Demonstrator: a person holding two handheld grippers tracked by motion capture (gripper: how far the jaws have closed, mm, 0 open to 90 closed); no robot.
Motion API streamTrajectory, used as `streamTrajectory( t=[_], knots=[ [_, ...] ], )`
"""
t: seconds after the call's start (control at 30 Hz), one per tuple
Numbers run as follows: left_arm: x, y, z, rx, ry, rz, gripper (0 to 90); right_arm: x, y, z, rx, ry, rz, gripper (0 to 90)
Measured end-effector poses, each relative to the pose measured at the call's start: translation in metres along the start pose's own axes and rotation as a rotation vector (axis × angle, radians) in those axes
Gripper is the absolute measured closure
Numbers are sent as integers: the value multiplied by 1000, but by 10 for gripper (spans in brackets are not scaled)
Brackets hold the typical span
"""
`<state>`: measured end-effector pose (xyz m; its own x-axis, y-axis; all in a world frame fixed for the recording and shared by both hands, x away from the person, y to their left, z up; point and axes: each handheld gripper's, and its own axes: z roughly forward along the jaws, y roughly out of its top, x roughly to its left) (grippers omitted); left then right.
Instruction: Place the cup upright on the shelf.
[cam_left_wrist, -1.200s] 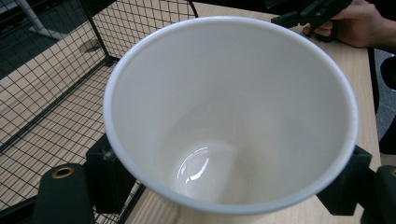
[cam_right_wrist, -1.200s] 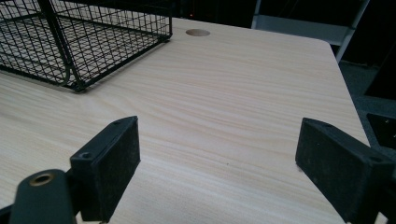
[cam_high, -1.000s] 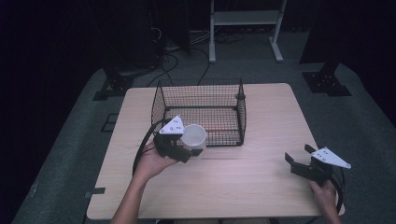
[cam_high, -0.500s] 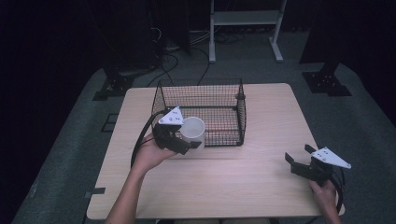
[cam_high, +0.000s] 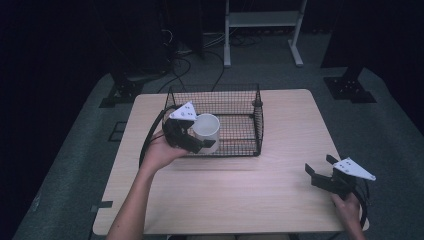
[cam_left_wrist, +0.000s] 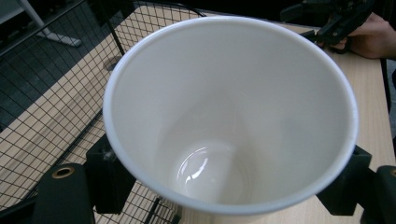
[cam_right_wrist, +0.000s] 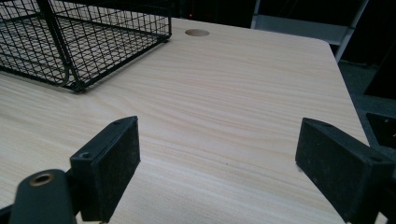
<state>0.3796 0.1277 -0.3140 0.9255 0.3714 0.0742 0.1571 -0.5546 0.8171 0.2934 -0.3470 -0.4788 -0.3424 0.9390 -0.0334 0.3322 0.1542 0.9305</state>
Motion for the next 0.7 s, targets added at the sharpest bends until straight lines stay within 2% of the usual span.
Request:
streamTrajectory(
  t=[0.47, 0.7],
  knots=[
    [16, 12, 1, 13, 0, 2, 208, 0, 0, 0, 0, 0, 0, 130],
    [26, 20, 5, 38, -1, 14, 208, 0, 0, 0, 0, 1, -2, 130]
  ],
)
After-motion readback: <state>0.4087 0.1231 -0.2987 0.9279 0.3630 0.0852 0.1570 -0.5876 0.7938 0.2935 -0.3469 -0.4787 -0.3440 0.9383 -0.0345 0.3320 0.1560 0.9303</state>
